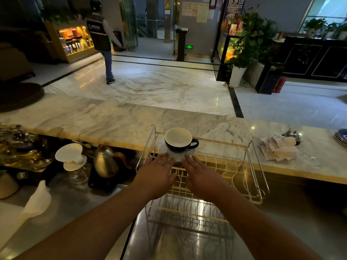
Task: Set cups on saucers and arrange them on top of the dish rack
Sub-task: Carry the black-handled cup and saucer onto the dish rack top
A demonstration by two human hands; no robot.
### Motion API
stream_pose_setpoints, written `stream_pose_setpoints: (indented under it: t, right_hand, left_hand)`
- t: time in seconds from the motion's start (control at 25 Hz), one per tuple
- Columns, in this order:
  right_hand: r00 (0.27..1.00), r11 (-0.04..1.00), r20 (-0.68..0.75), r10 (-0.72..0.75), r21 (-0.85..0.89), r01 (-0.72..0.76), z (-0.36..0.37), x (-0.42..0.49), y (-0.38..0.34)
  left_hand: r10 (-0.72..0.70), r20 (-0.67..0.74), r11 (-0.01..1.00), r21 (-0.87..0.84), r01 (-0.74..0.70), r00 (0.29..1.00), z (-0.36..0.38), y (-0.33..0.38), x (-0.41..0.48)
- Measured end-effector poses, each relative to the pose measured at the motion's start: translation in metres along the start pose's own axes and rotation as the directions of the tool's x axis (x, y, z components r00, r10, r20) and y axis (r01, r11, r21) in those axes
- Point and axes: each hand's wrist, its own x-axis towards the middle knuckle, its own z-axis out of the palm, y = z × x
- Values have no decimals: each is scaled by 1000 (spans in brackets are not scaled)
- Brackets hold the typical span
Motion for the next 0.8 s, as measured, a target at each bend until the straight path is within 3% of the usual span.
stream_pose_setpoints:
  t: [0.8]
  right_hand:
    - [999,999,6,39,5,-39,-1,23,-6]
  left_hand:
    - [-8,-44,1000,-3,8,999,10,-18,9]
